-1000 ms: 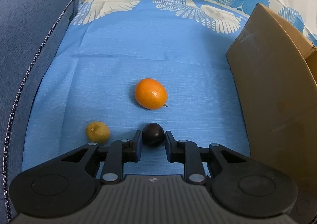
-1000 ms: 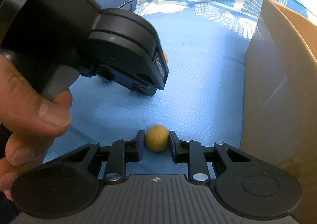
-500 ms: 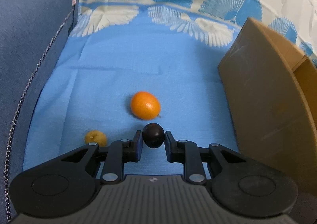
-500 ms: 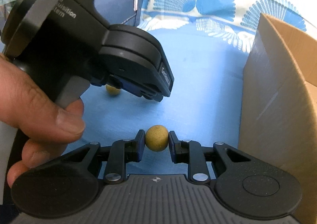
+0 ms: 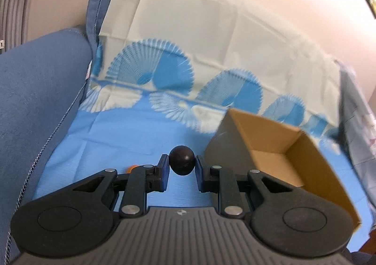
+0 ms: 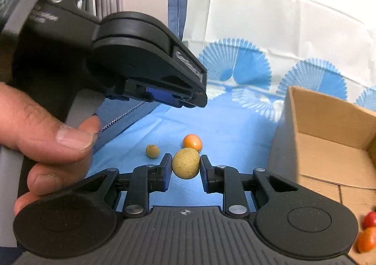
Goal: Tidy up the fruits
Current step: 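Lift and carry the dark plum and yellow-green fruit in both tools over the box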
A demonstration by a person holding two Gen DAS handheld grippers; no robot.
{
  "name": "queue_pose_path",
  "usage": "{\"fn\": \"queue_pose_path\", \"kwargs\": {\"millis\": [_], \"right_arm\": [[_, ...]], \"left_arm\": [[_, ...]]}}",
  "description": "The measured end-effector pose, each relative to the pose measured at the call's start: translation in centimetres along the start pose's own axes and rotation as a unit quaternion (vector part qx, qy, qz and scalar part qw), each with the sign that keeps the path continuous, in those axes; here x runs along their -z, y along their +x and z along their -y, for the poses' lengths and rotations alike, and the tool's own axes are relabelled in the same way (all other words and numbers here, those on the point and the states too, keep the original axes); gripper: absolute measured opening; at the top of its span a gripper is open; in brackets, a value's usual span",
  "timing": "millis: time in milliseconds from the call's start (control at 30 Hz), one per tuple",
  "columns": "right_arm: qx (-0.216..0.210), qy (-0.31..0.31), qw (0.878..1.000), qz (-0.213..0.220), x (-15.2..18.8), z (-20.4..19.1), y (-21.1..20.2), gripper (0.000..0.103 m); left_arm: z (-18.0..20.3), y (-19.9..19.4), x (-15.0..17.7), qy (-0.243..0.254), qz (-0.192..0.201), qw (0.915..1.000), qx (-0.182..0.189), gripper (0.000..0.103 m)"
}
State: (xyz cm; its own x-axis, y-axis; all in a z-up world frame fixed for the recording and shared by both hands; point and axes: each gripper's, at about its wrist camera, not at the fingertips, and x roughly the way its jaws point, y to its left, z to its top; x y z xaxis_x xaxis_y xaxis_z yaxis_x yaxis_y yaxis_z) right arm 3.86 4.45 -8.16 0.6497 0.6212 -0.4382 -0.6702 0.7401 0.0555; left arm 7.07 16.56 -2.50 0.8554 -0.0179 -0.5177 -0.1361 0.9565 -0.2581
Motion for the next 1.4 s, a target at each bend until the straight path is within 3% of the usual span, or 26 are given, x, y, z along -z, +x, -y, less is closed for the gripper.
{"fn": "queue_pose_path", "kwargs": {"millis": [367, 500, 600, 767, 900, 1067, 1167, 1267, 1400], "right_arm": [[0.033, 0.021, 0.998, 0.048, 0.5, 2.5, -8.0, 0.026], [0.057, 0.034, 0.997, 0.049, 0.3, 5.4, -10.1, 0.026], [0.064, 0.078, 0.993, 0.063, -0.5, 8.7, -12.2, 0.026], [0.107, 0.087, 0.986, 0.091, -1.7, 14.9, -14.9, 0.026], [0.154, 0.087, 0.979, 0.102, -0.9, 19.0, -15.5, 0.026], [0.186, 0.187, 0.956, 0.133, 0.8, 23.0, -16.5, 0.026], [0.197, 0.216, 0.945, 0.147, 1.6, 23.9, -16.9, 0.026], [0.2, 0.227, 0.942, 0.149, 1.7, 24.6, -16.5, 0.026], [0.202, 0.204, 0.948, 0.14, 1.3, 24.2, -15.7, 0.026]], "left_arm": [[2.0, -3.4, 1.3, -0.003, 0.021, 0.9987, 0.046, 0.026], [3.3, -3.5, 2.0, 0.02, 0.019, 0.9979, 0.058, 0.026], [4.5, -3.2, 2.5, 0.047, 0.018, 0.9966, 0.065, 0.026], [5.8, -2.7, 3.3, 0.071, 0.012, 0.9947, 0.073, 0.026], [6.5, -2.1, 3.8, 0.091, 0.007, 0.9927, 0.079, 0.026], [7.3, -1.4, 4.2, 0.113, 0.003, 0.9903, 0.081, 0.026], [7.6, -0.7, 4.3, 0.117, 0.001, 0.9899, 0.08, 0.026], [7.6, -0.4, 4.2, 0.115, 0.002, 0.99, 0.082, 0.026], [7.9, -0.3, 4.2, 0.117, 0.008, 0.9887, 0.093, 0.026]]}}
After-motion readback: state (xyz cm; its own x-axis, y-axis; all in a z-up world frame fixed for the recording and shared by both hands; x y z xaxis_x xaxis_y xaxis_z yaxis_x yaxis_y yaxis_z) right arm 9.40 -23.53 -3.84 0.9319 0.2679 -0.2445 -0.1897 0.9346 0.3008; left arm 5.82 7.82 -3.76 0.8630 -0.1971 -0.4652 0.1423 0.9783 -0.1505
